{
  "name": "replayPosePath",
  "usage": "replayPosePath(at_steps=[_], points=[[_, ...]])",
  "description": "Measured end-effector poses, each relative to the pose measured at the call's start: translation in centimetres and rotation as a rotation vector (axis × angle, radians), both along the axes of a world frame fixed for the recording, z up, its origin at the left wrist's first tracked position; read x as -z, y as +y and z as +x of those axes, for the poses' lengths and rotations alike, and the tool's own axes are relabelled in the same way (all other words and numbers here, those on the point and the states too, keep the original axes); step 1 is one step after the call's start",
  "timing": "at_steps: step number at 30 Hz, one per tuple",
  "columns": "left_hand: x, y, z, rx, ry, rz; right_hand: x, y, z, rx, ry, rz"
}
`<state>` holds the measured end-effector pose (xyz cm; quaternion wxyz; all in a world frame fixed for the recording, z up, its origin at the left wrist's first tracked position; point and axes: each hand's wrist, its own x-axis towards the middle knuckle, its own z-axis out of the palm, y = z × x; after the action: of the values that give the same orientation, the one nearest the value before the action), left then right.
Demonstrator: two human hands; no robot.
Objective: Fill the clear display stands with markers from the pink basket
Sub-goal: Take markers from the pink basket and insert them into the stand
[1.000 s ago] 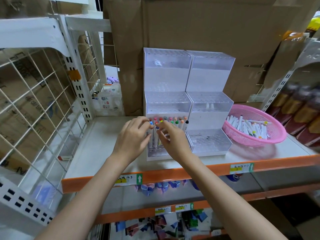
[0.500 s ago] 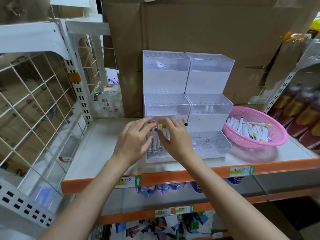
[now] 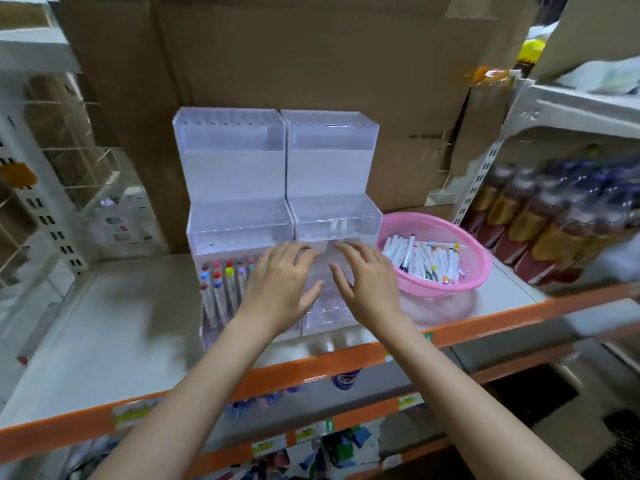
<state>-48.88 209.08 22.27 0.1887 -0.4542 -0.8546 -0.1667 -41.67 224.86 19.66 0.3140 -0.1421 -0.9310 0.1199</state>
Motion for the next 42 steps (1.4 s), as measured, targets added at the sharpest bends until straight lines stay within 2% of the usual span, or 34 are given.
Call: replayPosePath(at_steps=[9, 13, 22, 33, 42], points=[[0.6, 13.7, 2.8, 0.196, -0.023, -0.012, 0.3, 12.7, 3.9, 0.174, -0.152, -0.008], [1.3, 19.1, 3.3, 0.245, -0.085, -0.055, 0.5, 17.7, 4.9, 0.2, -0.325, -0.038], [3.9, 26.2, 0.3, -0.043, -0.318, -0.257, 1.1, 23.5, 2.4, 0.155, -0.502, -0.044], [4.4, 28.3, -0.9, -0.273, -0.336, -0.278, 2.2, 25.9, -0.9, 0.207, -0.572, -0.23], [4.0, 28.3, -1.3, -0.29, -0.49, -0.076, 2.4, 25.7, -1.0, 0.144, -0.584, -0.197]])
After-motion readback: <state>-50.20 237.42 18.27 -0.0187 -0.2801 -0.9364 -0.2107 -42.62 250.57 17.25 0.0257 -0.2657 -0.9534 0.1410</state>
